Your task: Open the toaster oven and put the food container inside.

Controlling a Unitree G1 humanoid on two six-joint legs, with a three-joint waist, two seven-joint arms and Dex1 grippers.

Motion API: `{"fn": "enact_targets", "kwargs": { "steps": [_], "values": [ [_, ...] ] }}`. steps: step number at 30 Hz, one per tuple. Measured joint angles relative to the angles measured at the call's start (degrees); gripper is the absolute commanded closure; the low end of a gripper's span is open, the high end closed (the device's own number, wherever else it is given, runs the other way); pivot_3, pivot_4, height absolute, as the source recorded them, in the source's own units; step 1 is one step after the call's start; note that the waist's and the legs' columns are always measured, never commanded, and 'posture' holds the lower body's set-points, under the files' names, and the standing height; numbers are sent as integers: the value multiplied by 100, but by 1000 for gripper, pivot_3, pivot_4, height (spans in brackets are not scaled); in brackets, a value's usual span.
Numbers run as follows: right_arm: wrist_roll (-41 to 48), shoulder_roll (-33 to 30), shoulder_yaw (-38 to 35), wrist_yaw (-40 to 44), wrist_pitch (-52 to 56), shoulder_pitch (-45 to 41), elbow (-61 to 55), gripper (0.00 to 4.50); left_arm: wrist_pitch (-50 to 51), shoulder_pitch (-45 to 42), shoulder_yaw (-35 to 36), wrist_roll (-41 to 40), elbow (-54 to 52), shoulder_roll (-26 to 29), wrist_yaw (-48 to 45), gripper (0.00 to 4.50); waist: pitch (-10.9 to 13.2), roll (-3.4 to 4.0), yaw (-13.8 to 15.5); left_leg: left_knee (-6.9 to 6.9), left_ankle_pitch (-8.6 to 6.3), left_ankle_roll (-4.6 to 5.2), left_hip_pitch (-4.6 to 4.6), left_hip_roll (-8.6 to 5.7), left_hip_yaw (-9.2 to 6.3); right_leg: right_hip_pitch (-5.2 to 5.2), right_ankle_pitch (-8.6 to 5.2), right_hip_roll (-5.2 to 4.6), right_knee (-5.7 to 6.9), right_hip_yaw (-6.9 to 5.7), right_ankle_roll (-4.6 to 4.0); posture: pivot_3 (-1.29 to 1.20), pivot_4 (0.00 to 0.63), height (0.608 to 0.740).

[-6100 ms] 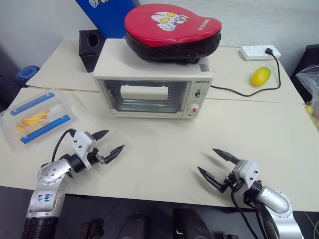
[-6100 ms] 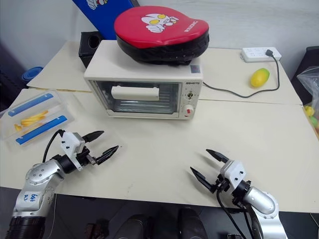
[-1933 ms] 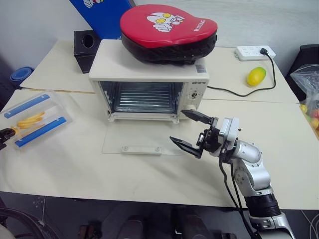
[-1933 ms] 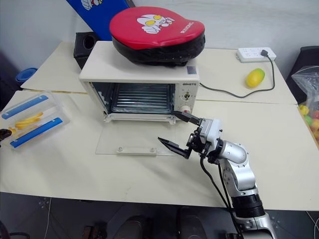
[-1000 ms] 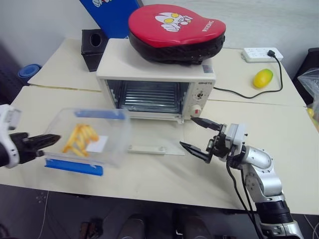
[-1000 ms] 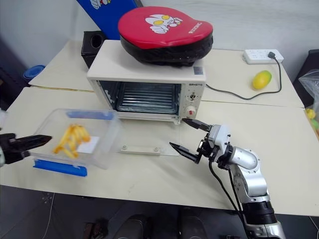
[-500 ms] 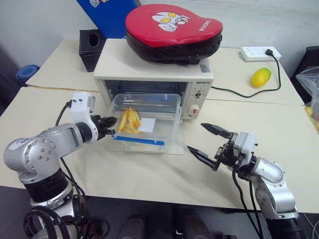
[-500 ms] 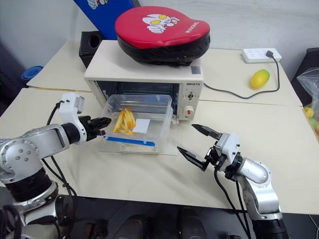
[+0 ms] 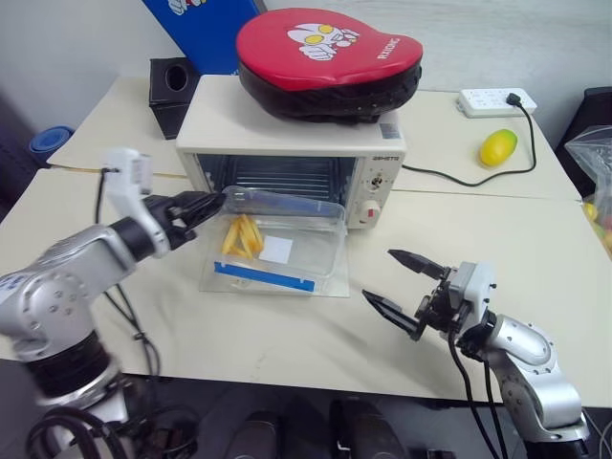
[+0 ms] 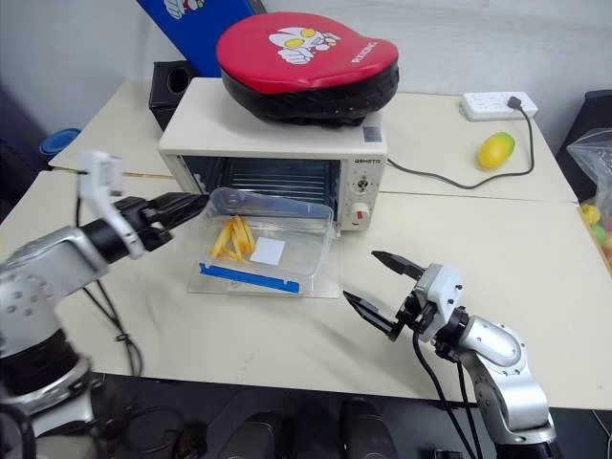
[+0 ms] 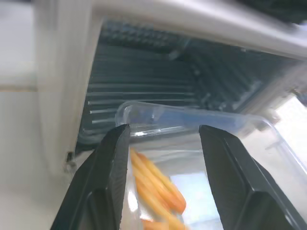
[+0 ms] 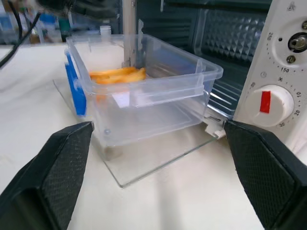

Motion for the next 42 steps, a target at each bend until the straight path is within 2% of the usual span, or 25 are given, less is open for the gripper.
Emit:
{"fn": "enact_targets", "kwargs": {
  "steps": [4,8,10,12,17,20,23,28,33,37,40,42],
  "values": [
    [359,-635,132,237,826,128,-463,1652,-1356,980,-131,106,303,1193,-1852,3266,2,9,40,-10,0,4,7,0,-3,20,-2,-3,-30,0,-3,0,150,740],
    [23,-877,680,349,1177,-2,-585,3092,-3052,1967,-784,760,749,1716,-3359,4499,4,12,64,-24,-1,13,13,0,-6,29,-2,-10,-48,-3,-4,0,150,740],
    [-277,-760,1036,266,1232,-309,-569,3744,-3882,2318,-1396,1154,886,1669,-3839,4500,6,14,62,-32,1,17,12,-2,-4,27,-2,-13,-50,-2,-4,0,150,740],
    [-491,-630,1243,199,1236,-551,-538,4420,-4280,2399,-1822,1355,895,1447,-3944,4500,6,14,83,-36,1,19,8,-2,-6,24,-2,-14,-53,-4,-4,0,150,740],
    [-927,-13,1507,-109,1237,-1278,36,4468,-4940,1931,-2347,1792,1490,567,-3353,4500,5,13,76,-32,2,20,1,-3,-5,13,0,-10,-43,-6,-1,0,150,740],
    [-1145,346,1501,-343,1185,-1770,474,4468,-5167,1413,-2373,1978,1954,-54,-2662,4500,5,12,60,-20,3,20,-6,-6,-5,7,1,-9,-36,-8,2,0,150,740],
    [-1409,461,1501,-431,957,-2067,876,4468,-5252,1192,-2366,2006,2107,-362,-2256,4500,4,11,48,-22,2,20,-8,-6,-6,2,2,-9,-34,-11,3,0,150,740],
    [-2070,1326,1416,-1293,345,-3037,2247,4468,-5577,328,-2327,2297,2954,-1111,-1210,4500,4,11,29,6,6,13,-17,-7,-3,-8,2,-7,-9,-14,4,0,150,740],
    [-2280,1768,1309,-1563,-36,-3447,3014,4468,-6006,-150,-2333,2578,3657,-1362,-722,4500,3,9,-43,4,6,12,-17,-6,-2,-14,2,-6,17,-19,4,0,150,740],
    [-2277,1911,1309,-1538,-88,-3530,3182,4468,-6185,-231,-2401,2665,3796,-1436,-716,4500,3,9,-124,5,9,8,-18,-5,-2,-15,2,-7,24,-18,4,0,150,740],
    [-1968,1744,1278,-1146,279,-3324,2717,4468,-6197,-66,-2381,2618,3720,-1187,-968,4500,2,10,-128,-2,8,7,-18,-3,-3,-19,2,-6,25,-18,4,0,150,740],
    [-1505,1340,1243,-648,672,-2927,1997,4500,-6022,302,-2253,2329,3446,-795,-1415,4114,3,10,-122,-11,7,8,-24,-3,-7,-23,2,-7,20,-18,3,0,150,740]
  ]
}}
